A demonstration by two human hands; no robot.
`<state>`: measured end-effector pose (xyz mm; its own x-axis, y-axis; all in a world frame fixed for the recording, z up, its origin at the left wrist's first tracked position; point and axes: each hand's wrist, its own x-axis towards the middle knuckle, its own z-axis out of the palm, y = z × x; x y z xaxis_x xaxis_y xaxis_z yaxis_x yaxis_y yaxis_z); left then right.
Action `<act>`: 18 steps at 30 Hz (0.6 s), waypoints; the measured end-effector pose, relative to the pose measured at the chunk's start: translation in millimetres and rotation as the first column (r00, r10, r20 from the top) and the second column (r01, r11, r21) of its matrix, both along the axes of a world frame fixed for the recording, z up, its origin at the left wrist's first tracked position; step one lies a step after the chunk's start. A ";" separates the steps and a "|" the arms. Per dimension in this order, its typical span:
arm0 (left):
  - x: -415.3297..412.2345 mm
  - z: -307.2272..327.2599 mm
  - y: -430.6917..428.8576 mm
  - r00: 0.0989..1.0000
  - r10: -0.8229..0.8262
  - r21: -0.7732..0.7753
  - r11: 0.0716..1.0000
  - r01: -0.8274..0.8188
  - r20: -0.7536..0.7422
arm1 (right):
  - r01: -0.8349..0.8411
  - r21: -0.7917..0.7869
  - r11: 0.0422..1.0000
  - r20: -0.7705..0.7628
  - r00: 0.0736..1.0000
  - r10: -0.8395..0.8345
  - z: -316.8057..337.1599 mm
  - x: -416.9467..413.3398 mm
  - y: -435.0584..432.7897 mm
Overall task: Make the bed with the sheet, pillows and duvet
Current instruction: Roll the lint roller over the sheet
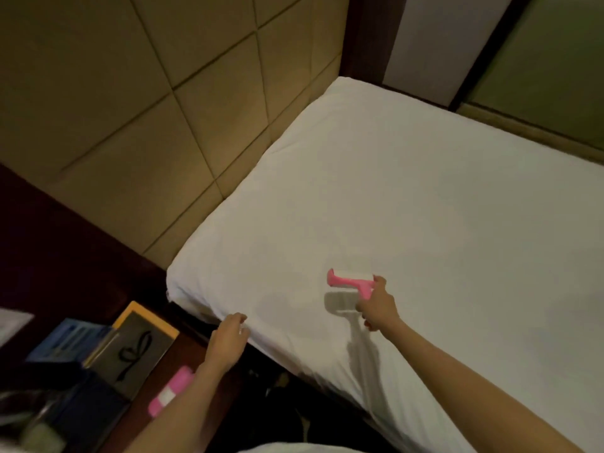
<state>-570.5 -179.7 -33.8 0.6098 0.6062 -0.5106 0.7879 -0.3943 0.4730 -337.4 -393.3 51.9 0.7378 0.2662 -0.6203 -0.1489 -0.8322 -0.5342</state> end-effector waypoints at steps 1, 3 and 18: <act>-8.8 0.5 6.9 1.000 0.003 0.030 1.000 -0.002 -0.027 | -0.003 0.000 1.000 0.014 1.000 0.003 0.4 -6.0 10.3; -28.8 -0.1 21.4 0.995 0.011 0.097 0.995 -0.001 -0.099 | 0.008 -0.016 1.000 0.035 0.999 -0.007 -0.5 -21.2 30.1; -175.6 -53.9 60.6 0.911 0.159 0.053 0.987 -0.150 -0.380 | -0.313 -0.120 0.942 0.012 0.948 0.317 -37.3 -126.9 130.8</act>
